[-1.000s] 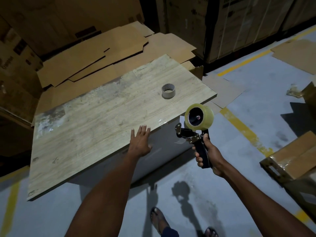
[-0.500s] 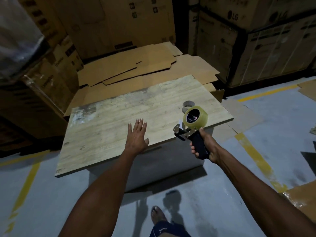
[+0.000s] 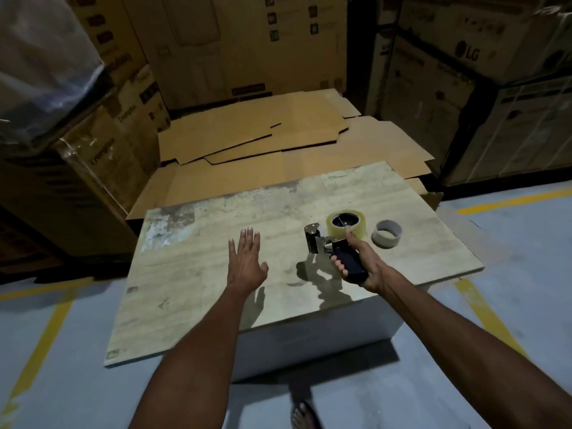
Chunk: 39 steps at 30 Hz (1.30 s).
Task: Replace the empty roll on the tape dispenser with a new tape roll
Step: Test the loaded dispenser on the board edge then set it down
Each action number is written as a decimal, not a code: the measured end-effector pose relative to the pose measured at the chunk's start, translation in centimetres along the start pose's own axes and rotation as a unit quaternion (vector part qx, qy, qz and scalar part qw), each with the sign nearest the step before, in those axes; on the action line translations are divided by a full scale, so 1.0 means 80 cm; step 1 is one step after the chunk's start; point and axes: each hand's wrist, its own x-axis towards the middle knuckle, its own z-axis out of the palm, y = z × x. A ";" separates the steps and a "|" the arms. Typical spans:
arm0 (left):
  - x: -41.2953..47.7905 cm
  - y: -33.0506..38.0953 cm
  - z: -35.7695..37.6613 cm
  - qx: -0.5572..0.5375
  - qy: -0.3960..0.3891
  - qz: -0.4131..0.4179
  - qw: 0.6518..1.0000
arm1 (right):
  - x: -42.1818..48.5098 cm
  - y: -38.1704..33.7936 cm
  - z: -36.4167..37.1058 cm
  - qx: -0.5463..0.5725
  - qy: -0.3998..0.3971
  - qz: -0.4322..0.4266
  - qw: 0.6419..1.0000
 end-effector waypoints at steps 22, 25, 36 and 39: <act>0.148 -0.015 0.065 -0.035 0.011 -0.007 0.999 | 0.233 -0.020 0.000 -0.040 0.034 0.056 0.997; 0.160 -0.005 0.074 -0.034 -0.003 -0.002 0.999 | 0.252 -0.026 -0.013 -0.075 0.031 0.067 0.994; 0.170 0.008 0.088 -0.032 -0.046 -0.011 0.998 | 0.272 -0.029 -0.044 -0.330 0.152 -0.008 0.931; 0.163 0.010 0.086 -0.032 -0.053 -0.013 0.998 | 0.263 -0.019 -0.047 -0.444 0.183 -0.076 0.874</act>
